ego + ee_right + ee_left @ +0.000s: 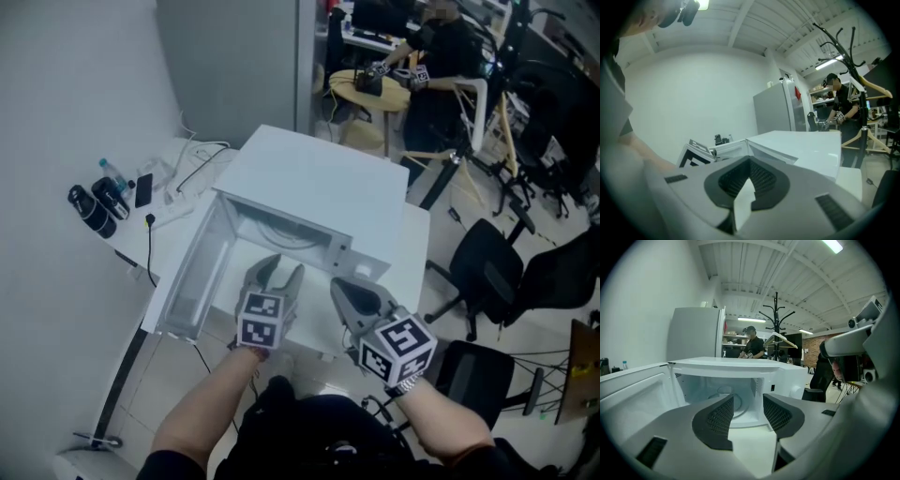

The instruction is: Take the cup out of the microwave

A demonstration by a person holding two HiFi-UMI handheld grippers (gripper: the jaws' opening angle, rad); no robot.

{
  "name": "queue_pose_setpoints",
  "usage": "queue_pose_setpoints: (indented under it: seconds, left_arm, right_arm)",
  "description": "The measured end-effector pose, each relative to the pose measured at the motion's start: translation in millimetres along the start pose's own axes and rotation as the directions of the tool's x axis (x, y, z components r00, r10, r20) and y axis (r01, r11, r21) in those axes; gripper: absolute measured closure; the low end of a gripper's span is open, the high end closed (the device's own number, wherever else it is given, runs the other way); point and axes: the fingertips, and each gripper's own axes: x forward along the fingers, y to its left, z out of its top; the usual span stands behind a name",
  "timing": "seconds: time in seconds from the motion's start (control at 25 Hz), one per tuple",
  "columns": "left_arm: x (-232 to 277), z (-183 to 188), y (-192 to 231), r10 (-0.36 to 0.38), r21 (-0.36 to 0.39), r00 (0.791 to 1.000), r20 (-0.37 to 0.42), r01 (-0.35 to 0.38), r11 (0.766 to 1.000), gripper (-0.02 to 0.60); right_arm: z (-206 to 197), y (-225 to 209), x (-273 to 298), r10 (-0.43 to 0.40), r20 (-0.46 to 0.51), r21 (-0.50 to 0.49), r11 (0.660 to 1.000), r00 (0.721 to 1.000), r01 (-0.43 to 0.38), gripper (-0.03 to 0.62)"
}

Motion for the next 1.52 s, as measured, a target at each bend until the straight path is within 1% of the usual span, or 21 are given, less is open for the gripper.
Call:
queue_pose_setpoints:
  seconds: [0.2,0.24,0.36,0.4,0.52,0.56,0.72,0.76,0.92,0.96,1.08,1.2,1.24,1.52]
  left_arm:
    - [30,-9,24,0.023,0.029,0.999,-0.034,-0.022,0.999,0.380]
    - [37,-11,28,0.026,0.033,0.999,-0.043,-0.025,0.999,0.362]
    - [56,-18,40,0.031,0.047,0.997,-0.067,-0.028,0.999,0.362]
    - [63,-20,43,0.031,0.051,0.997,-0.076,-0.027,0.998,0.336]
    - [83,-29,52,0.020,0.059,0.994,-0.105,-0.014,0.998,0.321]
    - [90,-31,55,0.016,0.062,0.993,-0.113,-0.009,0.998,0.299]
    - [114,-36,67,0.008,0.079,0.991,-0.136,0.003,0.997,0.298]
    - [120,-37,70,0.006,0.088,0.990,-0.141,0.007,0.996,0.281]
    - [143,-39,76,-0.002,0.128,0.988,-0.155,0.022,0.992,0.281]
    - [148,-40,78,-0.001,0.133,0.987,-0.159,0.023,0.991,0.264]
    - [163,-47,85,0.003,0.127,0.984,-0.177,0.020,0.992,0.244]
    - [175,-52,90,-0.006,0.114,0.982,-0.190,0.029,0.993,0.244]
    - [179,-53,91,-0.010,0.115,0.981,-0.193,0.033,0.993,0.226]
    - [193,-60,95,-0.014,0.129,0.979,-0.205,0.041,0.991,0.224]
  right_arm:
    - [4,-10,21,-0.009,-0.002,0.021,1.000,1.000,0.009,0.580]
    - [5,-11,25,-0.010,-0.002,0.024,1.000,1.000,0.010,0.579]
    - [8,-15,39,-0.010,-0.003,0.028,1.000,1.000,0.010,0.579]
    - [8,-16,43,-0.011,-0.006,0.030,0.999,1.000,0.011,0.580]
    - [7,-18,53,-0.012,-0.012,0.040,0.999,1.000,0.012,0.579]
    - [7,-19,57,-0.013,-0.013,0.043,0.999,1.000,0.013,0.579]
    - [7,-25,71,-0.022,-0.016,0.054,0.998,1.000,0.023,0.579]
    - [8,-27,74,-0.023,-0.017,0.056,0.998,1.000,0.024,0.579]
    - [10,-29,86,-0.025,-0.015,0.055,0.998,1.000,0.026,0.580]
    - [11,-30,89,-0.027,-0.016,0.055,0.998,0.999,0.028,0.579]
    - [12,-33,96,-0.031,-0.022,0.054,0.998,0.999,0.032,0.580]
    - [12,-35,102,-0.030,-0.030,0.048,0.998,0.999,0.031,0.579]
    - [11,-36,103,-0.030,-0.032,0.048,0.998,0.999,0.032,0.580]
    - [11,-41,107,-0.042,-0.037,0.053,0.998,0.998,0.044,0.579]
